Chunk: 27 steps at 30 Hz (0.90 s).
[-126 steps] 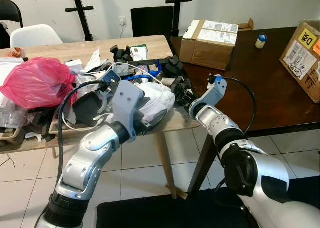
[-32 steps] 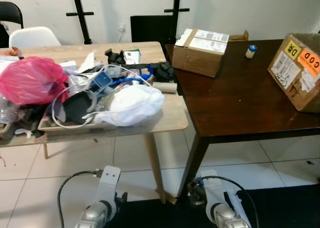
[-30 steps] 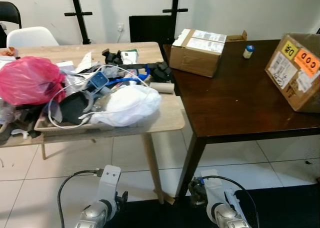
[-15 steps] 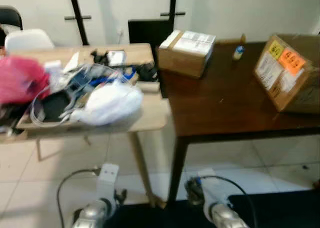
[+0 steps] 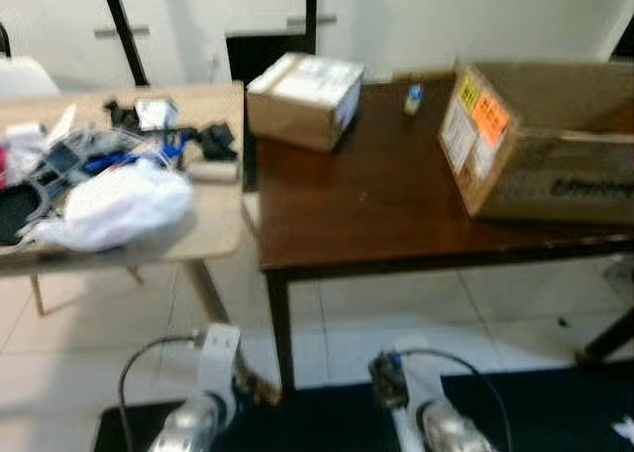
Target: Picking trash to rubbish bin
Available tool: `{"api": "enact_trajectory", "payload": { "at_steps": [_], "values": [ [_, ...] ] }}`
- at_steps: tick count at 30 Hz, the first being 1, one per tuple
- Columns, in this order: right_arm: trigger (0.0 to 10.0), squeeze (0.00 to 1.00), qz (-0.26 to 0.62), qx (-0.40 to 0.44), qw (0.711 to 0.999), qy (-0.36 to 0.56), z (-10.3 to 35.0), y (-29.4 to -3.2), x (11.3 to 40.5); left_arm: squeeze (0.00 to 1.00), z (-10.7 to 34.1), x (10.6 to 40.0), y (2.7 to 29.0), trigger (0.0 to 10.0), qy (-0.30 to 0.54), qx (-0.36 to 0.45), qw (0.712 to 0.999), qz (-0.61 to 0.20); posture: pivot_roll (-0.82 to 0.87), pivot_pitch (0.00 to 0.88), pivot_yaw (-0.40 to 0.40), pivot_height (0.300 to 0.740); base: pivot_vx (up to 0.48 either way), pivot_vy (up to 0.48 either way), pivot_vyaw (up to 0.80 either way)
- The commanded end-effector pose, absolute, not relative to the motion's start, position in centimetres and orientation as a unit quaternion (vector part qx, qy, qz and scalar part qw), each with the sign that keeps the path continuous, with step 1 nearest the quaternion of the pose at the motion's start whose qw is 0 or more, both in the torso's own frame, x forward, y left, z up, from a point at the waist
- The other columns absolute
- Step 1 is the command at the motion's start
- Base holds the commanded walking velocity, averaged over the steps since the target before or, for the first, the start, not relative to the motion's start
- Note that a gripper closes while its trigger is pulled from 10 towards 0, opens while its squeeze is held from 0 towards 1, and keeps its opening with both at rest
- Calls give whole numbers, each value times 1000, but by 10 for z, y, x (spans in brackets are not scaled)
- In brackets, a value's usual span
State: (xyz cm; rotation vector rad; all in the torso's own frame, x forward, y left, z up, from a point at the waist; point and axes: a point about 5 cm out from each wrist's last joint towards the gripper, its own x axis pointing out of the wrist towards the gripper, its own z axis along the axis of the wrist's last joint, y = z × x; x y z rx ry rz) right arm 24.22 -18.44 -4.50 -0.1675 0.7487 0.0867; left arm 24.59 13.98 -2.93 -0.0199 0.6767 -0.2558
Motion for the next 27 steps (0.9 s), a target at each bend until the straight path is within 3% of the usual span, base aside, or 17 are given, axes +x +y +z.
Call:
{"api": "enact_trajectory", "payload": {
  "at_steps": [1,27],
  "values": [
    [10000,0,46,-76,925,368,-47,-179,240,0,-32,243,144,10000,338,-9,934,-118,-28,90,3,740,0,-439,0],
    [10000,0,47,-73,927,365,-46,-178,243,0,-31,246,145,10000,334,-10,935,-121,-31,86,11,740,0,-412,0]
  ]
}}
